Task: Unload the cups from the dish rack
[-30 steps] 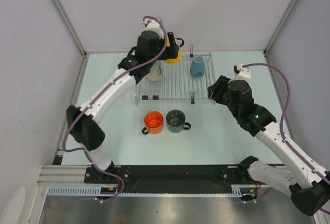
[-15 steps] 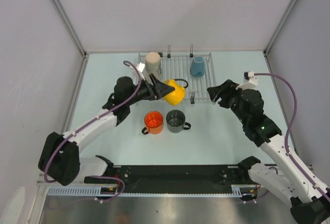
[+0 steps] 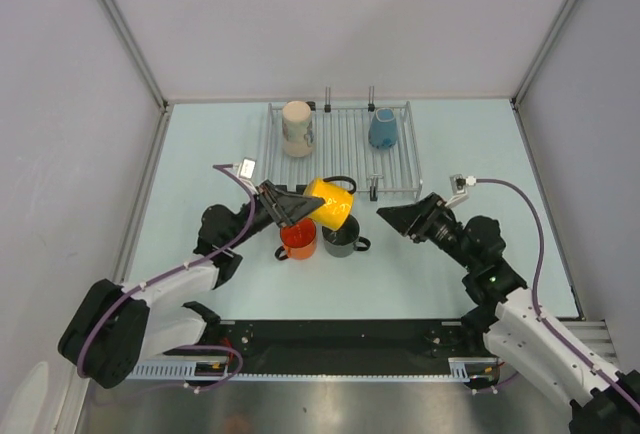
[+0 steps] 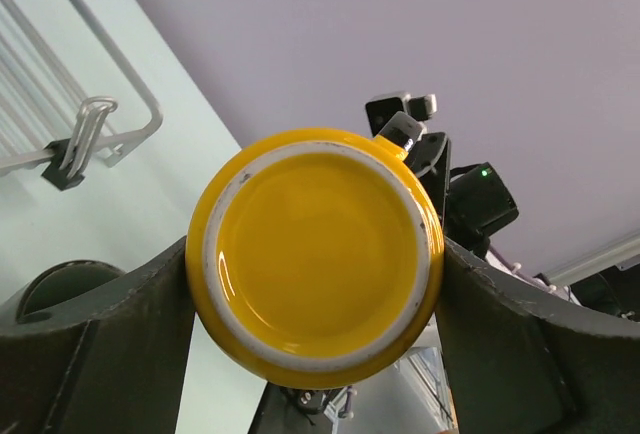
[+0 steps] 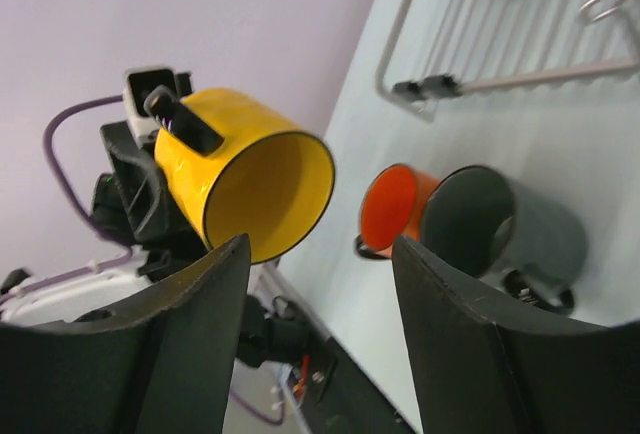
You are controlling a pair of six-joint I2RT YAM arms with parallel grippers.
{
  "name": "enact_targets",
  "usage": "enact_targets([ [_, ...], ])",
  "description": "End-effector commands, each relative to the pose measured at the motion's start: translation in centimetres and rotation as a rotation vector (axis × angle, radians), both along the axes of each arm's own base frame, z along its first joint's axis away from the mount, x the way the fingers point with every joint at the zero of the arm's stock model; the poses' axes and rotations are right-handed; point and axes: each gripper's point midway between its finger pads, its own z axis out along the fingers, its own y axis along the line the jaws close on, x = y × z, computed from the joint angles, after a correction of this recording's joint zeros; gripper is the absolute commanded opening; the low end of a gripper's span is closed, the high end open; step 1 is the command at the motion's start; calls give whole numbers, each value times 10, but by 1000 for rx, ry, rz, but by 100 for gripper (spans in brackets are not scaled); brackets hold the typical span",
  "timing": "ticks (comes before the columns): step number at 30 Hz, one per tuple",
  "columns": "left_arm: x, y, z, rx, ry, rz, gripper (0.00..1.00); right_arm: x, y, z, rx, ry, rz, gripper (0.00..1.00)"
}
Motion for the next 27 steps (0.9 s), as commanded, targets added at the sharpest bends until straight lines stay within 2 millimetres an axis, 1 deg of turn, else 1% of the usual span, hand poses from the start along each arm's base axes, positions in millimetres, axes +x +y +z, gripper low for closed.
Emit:
enact_targets([
  [1, -16, -1, 57, -122, -187, -2, 0, -28, 23, 53, 154, -142, 141, 63],
  [2, -14, -4, 53, -112, -176, -2, 0, -36, 31, 56, 157, -152, 177, 63],
  [3, -15, -7, 53, -111, -177, -7, 0, -38, 36, 62, 159, -168, 180, 63],
  [5, -17, -14, 51, -105, -174, -24, 1, -39, 44, 64, 128, -195, 186, 63],
  [6, -18, -16, 50, -103, -169, -29, 0, -44, 52, 65, 126, -196, 201, 63],
  [7, -20, -18, 49, -104, -168, -36, 1, -43, 56, 70, 122, -206, 204, 63],
  [9, -23, -23, 47, -106, -162, -51, 1, -45, 63, 71, 110, -218, 223, 63],
  [10, -24, -24, 46, -106, -160, -53, 0, -44, 65, 76, 114, -227, 226, 63],
  [11, -25, -25, 47, -109, -161, -56, 0, -41, 69, 73, 105, -221, 227, 62],
  [13, -29, -27, 46, -109, -160, -68, 1, -39, 71, 74, 108, -227, 227, 62],
  [15, -33, -29, 46, -112, -157, -78, 0, -35, 75, 69, 99, -217, 227, 62],
  [16, -34, -29, 43, -108, -152, -81, 0, -35, 77, 70, 102, -219, 229, 60],
  [17, -34, -28, 44, -110, -152, -80, 0, -33, 79, 66, 94, -209, 231, 59],
  [21, -40, -31, 42, -108, -147, -98, 0, -29, 81, 62, 96, -205, 223, 57],
  [23, -42, -33, 41, -107, -146, -108, 0, -27, 82, 61, 94, -204, 219, 46],
  [24, -43, -34, 41, -107, -144, -112, 0, -26, 82, 60, 95, -203, 219, 37],
  [25, -44, -35, 39, -105, -138, -113, 0, -26, 82, 60, 96, -200, 216, 16],
  [26, -42, -35, 37, -102, -132, -110, 0, -26, 83, 60, 96, -197, 218, 5],
  [27, -43, -35, 36, -102, -129, -112, 0, -26, 83, 60, 96, -195, 221, 0],
])
